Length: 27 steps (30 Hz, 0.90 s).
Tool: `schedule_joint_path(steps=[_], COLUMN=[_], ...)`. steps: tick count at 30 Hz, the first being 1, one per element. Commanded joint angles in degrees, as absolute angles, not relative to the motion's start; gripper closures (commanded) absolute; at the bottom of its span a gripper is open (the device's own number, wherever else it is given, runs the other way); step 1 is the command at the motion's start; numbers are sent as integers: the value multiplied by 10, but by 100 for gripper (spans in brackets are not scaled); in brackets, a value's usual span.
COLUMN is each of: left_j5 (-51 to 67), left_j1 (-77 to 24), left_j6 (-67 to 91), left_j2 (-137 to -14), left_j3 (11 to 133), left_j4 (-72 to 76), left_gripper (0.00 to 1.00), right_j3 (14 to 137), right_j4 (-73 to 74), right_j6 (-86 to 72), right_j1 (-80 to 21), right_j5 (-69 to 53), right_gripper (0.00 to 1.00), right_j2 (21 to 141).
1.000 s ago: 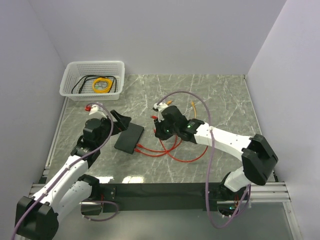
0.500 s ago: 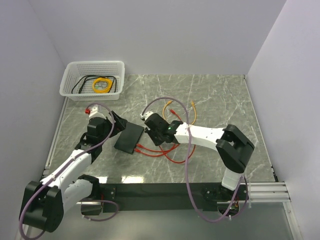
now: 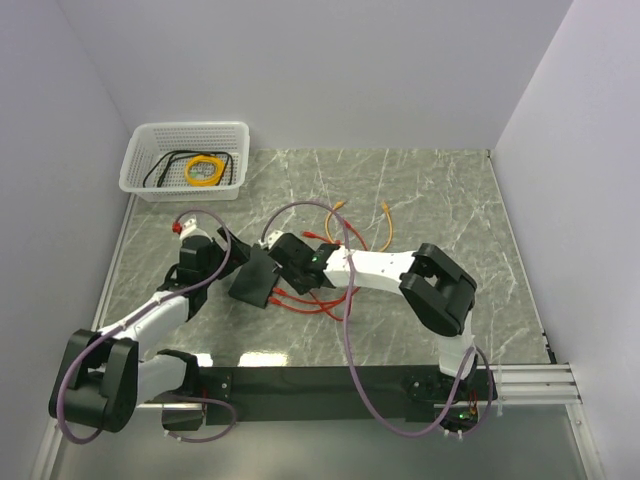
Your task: Insert the plug into the switch port
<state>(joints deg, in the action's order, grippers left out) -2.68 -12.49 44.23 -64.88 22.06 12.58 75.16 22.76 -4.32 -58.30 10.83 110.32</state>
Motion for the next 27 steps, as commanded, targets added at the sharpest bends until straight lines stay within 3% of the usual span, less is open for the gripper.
schedule_joint_path(steps=[1,16,27], left_j5=[-11,51,77], left_j1=[-120,-120,-120], left_j6=[439,431,422], left_j2=[-667,-756,-785], left_j3=[213,225,227], left_j4=[170,220,239], left_gripper=[4,16,21], right_j3=[777,830,852], right_j4=[236,263,326], right_j6=[-4,81,93], right_j1=[-594,-596,-584], right_j5=[105,-12,-3], right_gripper=[100,100,100], right_j2=[1112,1131,1176])
